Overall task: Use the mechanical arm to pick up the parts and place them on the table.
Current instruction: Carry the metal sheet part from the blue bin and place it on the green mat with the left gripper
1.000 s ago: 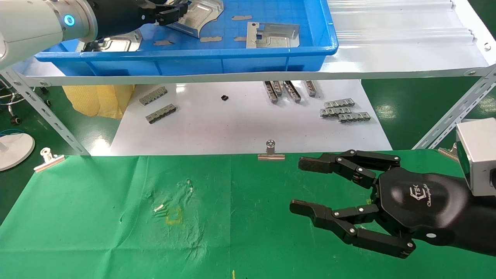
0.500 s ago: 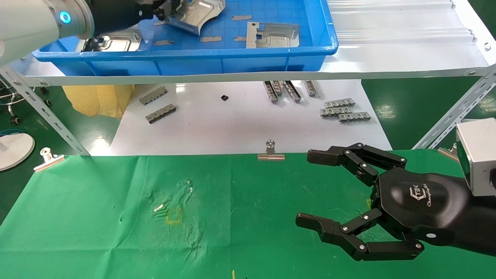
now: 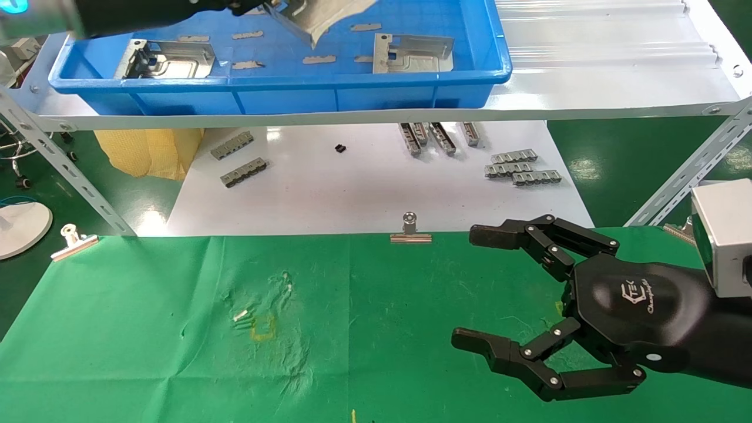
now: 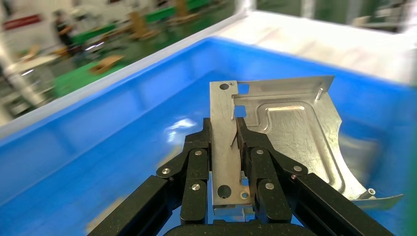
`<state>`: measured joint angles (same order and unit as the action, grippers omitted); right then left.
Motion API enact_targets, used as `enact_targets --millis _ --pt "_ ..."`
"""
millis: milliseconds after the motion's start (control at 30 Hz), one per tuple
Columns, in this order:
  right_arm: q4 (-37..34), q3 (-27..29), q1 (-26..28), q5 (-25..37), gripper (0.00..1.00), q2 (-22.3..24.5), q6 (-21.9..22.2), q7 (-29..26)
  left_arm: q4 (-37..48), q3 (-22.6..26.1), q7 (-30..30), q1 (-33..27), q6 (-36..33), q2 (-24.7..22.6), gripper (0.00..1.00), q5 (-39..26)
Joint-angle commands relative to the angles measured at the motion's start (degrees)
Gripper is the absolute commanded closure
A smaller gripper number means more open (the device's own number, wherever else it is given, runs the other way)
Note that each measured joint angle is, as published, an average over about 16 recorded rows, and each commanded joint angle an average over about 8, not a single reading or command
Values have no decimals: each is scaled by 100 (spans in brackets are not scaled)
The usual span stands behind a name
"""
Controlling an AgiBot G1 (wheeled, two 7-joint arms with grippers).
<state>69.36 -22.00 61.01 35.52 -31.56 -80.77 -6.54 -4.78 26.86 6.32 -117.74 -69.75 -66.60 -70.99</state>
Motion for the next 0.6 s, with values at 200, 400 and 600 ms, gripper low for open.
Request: enact_targets --millis 200,400,600 --pt "0 0 0 0 0 0 0 0 -193 -51 314 73 -1666 403 100 152" --pt "0 0 0 0 0 0 0 0 -892 122 438 363 -2225 689 100 308" --pt "0 0 0 0 0 0 0 0 -2487 655 246 1064 -2242 1321 100 938"
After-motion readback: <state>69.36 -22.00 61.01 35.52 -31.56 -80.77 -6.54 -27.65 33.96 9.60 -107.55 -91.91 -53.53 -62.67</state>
